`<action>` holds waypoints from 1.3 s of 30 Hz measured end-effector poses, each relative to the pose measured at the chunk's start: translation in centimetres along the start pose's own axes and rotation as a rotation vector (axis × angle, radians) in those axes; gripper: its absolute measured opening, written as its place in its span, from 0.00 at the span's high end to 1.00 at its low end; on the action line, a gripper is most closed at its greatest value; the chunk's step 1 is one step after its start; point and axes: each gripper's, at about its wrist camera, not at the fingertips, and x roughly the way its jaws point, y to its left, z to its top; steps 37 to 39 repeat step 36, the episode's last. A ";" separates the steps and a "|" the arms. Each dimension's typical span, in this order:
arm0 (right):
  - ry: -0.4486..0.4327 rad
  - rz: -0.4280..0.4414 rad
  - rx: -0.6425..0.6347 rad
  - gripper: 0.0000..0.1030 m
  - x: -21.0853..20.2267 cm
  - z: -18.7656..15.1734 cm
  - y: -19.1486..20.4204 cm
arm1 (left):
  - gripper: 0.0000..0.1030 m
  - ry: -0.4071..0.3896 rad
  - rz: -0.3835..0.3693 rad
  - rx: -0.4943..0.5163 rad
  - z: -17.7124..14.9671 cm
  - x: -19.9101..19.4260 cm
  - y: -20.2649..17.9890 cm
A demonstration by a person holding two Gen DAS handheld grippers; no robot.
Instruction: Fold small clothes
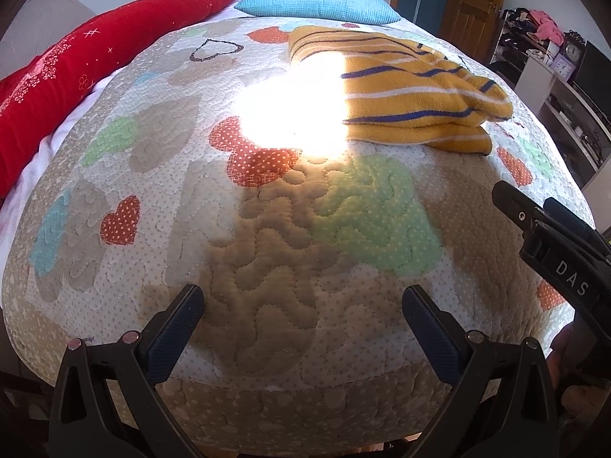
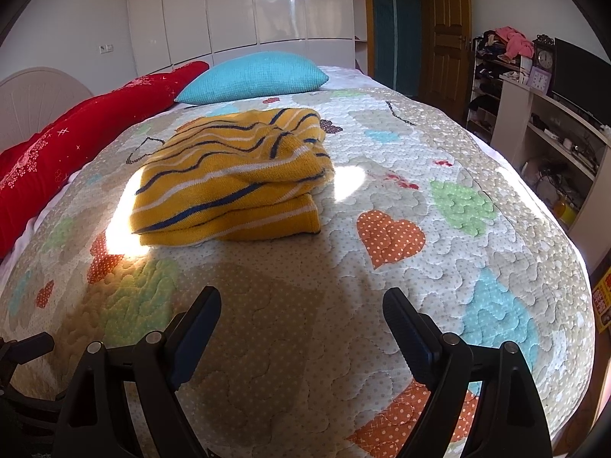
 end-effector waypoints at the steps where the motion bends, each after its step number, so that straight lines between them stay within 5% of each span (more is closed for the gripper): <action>1: -0.001 0.000 0.000 0.12 0.0 0.0 0.0 | 0.00 0.002 -0.003 -0.001 0.0 0.1 0.0; 19: 0.051 0.002 0.012 0.12 2.4 -0.3 -0.6 | 0.00 0.015 -0.003 -0.006 0.4 1.5 0.3; 39: 0.036 0.022 -0.047 0.10 0.7 -0.5 0.7 | 0.00 -0.067 0.000 -0.072 1.7 -0.4 3.2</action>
